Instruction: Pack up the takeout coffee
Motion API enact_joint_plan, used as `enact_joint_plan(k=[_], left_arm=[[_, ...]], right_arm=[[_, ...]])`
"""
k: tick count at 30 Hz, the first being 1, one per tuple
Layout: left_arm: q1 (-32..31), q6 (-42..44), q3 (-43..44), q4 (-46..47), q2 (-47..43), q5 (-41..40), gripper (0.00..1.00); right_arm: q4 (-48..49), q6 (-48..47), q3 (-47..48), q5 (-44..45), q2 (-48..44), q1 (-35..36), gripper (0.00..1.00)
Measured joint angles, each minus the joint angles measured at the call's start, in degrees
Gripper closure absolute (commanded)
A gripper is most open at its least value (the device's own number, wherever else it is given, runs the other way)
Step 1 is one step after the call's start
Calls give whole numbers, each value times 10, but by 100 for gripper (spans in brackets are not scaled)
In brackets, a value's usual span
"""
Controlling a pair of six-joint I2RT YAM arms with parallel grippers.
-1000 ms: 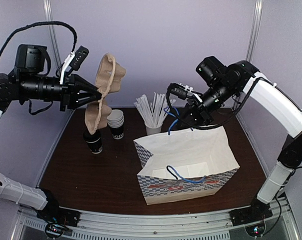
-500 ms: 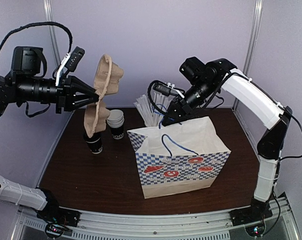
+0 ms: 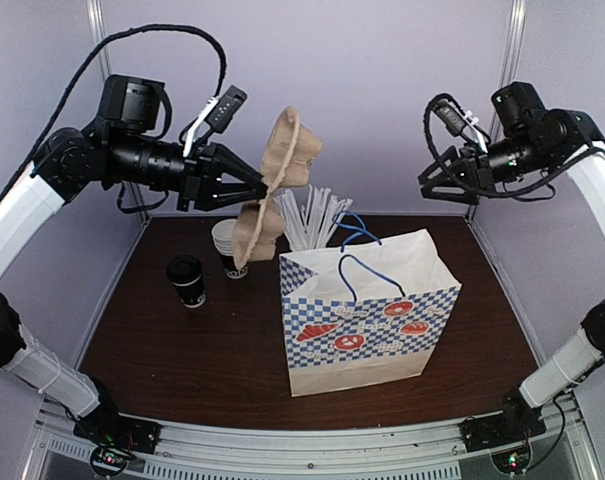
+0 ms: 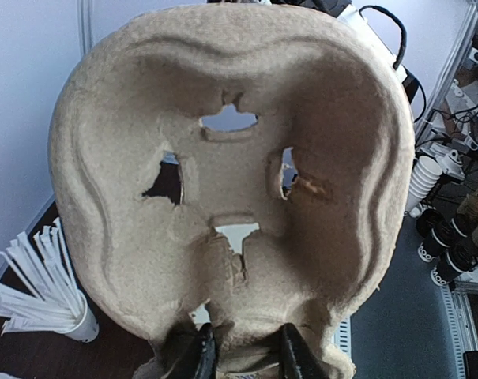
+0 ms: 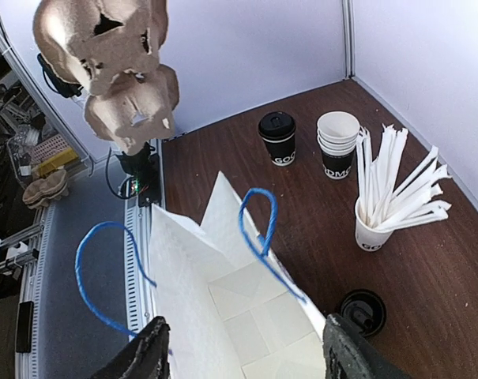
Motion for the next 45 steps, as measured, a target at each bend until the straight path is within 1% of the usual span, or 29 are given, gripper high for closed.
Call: enact_joint_plan(k=[5, 10, 17, 20, 23, 27, 33, 38, 45], left_arm=[[-39, 4, 67, 20, 86, 19, 73], [-58, 14, 143, 37, 165, 28, 73], [-63, 26, 227, 61, 274, 31, 73], [-72, 27, 247, 65, 306, 33, 73], [-96, 31, 249, 65, 322, 33, 73], [-125, 36, 249, 63, 329, 36, 73], [-146, 60, 252, 42, 346, 27, 74], [-157, 89, 250, 9, 360, -8, 74], [-159, 125, 250, -17, 344, -73, 74]], right_arm=[[23, -2, -131, -19, -99, -27, 35], [72, 16, -228, -20, -151, -54, 36], [120, 37, -257, -24, -178, -73, 37], [134, 42, -267, -24, -185, -80, 38], [156, 64, -280, -13, -188, -92, 39], [190, 101, -285, 35, -188, -125, 39], [235, 142, -301, 73, -188, -158, 38], [248, 154, -307, 77, -187, -160, 38], [256, 157, -316, 77, -187, -162, 38]])
